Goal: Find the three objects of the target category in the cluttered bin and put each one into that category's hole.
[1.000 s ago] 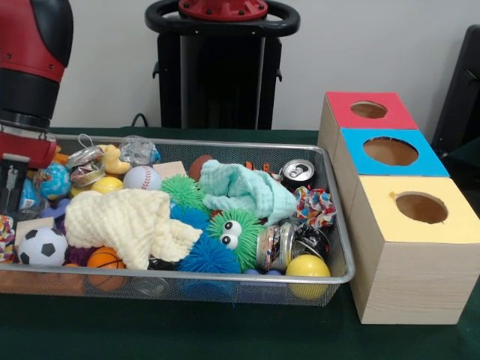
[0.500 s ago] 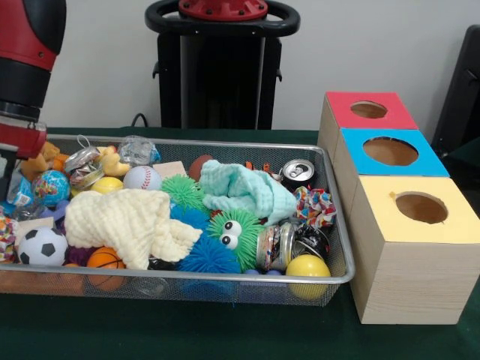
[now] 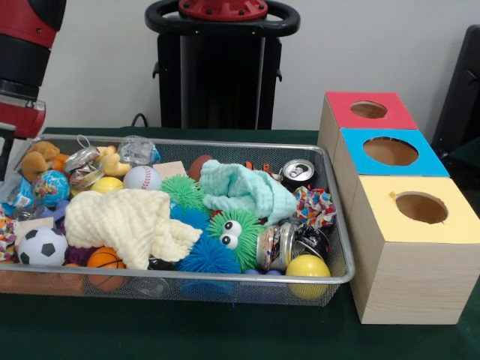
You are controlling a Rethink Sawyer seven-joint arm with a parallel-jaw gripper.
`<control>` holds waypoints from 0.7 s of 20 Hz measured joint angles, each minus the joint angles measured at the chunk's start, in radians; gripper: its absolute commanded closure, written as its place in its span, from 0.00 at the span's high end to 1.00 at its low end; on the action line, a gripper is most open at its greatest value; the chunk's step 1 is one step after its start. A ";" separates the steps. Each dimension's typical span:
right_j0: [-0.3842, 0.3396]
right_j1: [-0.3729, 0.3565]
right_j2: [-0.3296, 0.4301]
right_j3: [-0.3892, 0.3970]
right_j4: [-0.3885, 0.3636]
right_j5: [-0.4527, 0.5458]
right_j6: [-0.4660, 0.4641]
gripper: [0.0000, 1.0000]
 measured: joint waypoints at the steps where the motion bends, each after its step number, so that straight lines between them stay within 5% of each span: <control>1: 0.009 -0.004 -0.002 0.002 0.001 0.000 0.000 0.00; 3: 0.035 -0.007 -0.004 0.005 0.002 0.000 0.000 0.00; 4: 0.051 -0.008 -0.004 0.006 0.002 0.000 0.000 1.00; 14: 0.058 -0.003 -0.005 0.011 0.005 0.000 0.000 1.00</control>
